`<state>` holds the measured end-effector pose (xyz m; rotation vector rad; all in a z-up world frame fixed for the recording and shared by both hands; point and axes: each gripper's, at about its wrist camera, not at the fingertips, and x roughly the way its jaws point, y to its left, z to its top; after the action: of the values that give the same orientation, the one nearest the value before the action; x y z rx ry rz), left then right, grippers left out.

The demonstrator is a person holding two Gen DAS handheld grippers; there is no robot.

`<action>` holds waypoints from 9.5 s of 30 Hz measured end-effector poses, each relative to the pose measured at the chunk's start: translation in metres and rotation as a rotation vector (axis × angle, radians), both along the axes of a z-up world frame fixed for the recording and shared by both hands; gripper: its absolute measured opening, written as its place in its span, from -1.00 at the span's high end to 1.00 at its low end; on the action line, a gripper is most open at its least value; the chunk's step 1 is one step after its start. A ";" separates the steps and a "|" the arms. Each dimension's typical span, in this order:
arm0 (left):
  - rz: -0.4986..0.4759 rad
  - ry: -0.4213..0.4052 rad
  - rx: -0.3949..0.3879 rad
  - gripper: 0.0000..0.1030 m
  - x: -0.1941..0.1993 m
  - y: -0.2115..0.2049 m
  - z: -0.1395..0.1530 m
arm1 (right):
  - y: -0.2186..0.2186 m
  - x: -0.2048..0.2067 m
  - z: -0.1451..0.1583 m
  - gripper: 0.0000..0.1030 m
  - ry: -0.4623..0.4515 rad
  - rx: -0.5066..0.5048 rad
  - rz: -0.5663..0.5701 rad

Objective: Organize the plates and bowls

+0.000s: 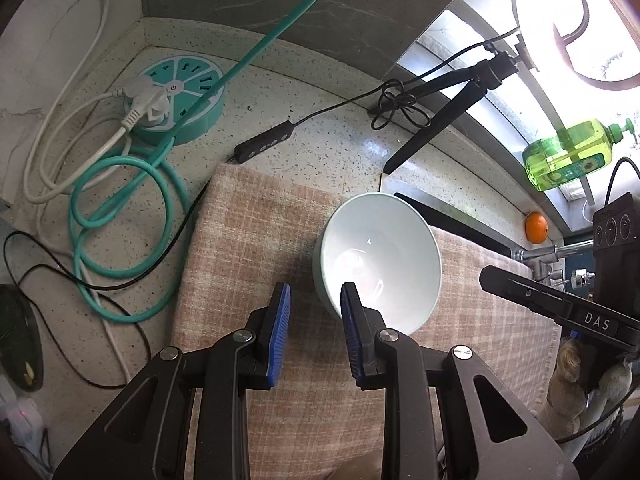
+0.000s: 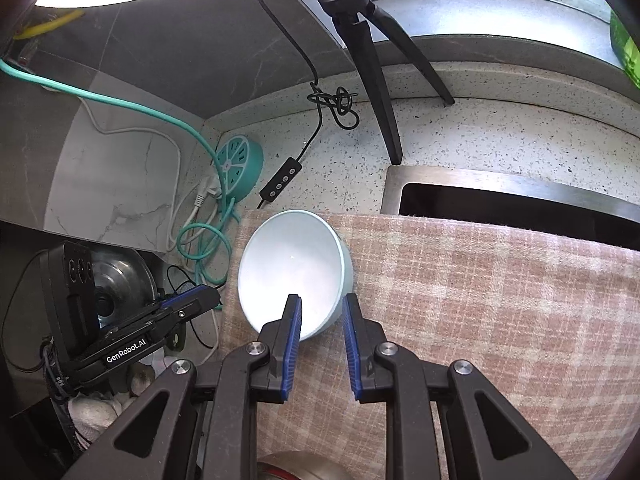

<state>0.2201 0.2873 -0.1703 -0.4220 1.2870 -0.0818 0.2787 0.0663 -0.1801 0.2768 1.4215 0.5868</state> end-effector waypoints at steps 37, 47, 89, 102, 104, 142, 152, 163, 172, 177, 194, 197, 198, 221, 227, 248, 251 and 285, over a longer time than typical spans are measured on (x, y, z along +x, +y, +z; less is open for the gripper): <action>-0.002 -0.007 0.015 0.83 0.011 -0.010 -0.014 | 0.021 0.013 -0.032 0.83 0.064 -0.016 0.010; -0.012 -0.063 0.005 0.83 -0.005 -0.013 0.014 | 0.014 0.000 0.003 0.83 0.030 0.002 0.012; -0.119 -0.152 -0.020 0.83 -0.140 -0.050 0.071 | -0.036 -0.148 0.063 0.83 0.005 0.041 -0.012; -0.129 -0.126 -0.034 0.83 -0.178 -0.062 0.057 | -0.049 -0.189 0.046 0.83 0.046 0.035 -0.015; -0.128 -0.117 -0.039 0.83 -0.182 -0.062 0.054 | -0.050 -0.194 0.042 0.83 0.055 0.036 -0.016; -0.176 0.003 -0.078 0.83 -0.212 -0.067 0.009 | -0.055 -0.230 0.004 0.82 0.135 -0.001 -0.049; -0.190 0.007 -0.081 0.83 -0.213 -0.066 0.006 | -0.050 -0.231 0.003 0.82 0.120 -0.022 -0.036; -0.181 -0.022 -0.055 0.83 -0.213 -0.055 0.013 | -0.051 -0.234 0.018 0.78 0.054 -0.027 -0.013; -0.130 -0.119 -0.022 0.83 -0.209 -0.037 0.032 | -0.059 -0.244 0.043 0.78 -0.112 -0.055 -0.022; -0.089 -0.174 -0.032 0.83 -0.204 -0.036 0.037 | -0.069 -0.254 0.054 0.78 -0.256 -0.100 -0.079; 0.045 -0.196 -0.103 0.81 -0.219 -0.028 0.019 | -0.089 -0.268 0.050 0.78 -0.274 -0.026 -0.165; 0.068 -0.180 -0.105 0.81 -0.225 -0.025 0.014 | -0.086 -0.264 0.040 0.78 -0.232 -0.012 -0.138; 0.076 -0.176 -0.105 0.81 -0.227 -0.024 0.013 | -0.085 -0.263 0.039 0.78 -0.220 -0.008 -0.133; 0.038 -0.129 -0.107 0.81 -0.243 -0.035 -0.007 | -0.076 -0.254 0.005 0.78 -0.118 0.002 -0.091; 0.009 -0.123 -0.083 0.81 -0.240 -0.040 -0.011 | -0.076 -0.254 -0.002 0.78 -0.096 0.006 -0.108; -0.013 -0.098 -0.087 0.81 -0.232 -0.043 -0.021 | -0.074 -0.250 -0.017 0.78 -0.051 0.013 -0.125; -0.011 -0.098 -0.090 0.85 -0.231 -0.043 -0.022 | -0.075 -0.249 -0.017 0.79 -0.047 0.025 -0.129; -0.030 -0.135 -0.017 0.87 -0.228 -0.054 0.001 | -0.081 -0.248 -0.004 0.80 -0.042 0.060 -0.151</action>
<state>-0.0075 0.2329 -0.1688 -0.4050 1.1606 -0.1444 0.0306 -0.0145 -0.1838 0.4137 1.3314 0.5087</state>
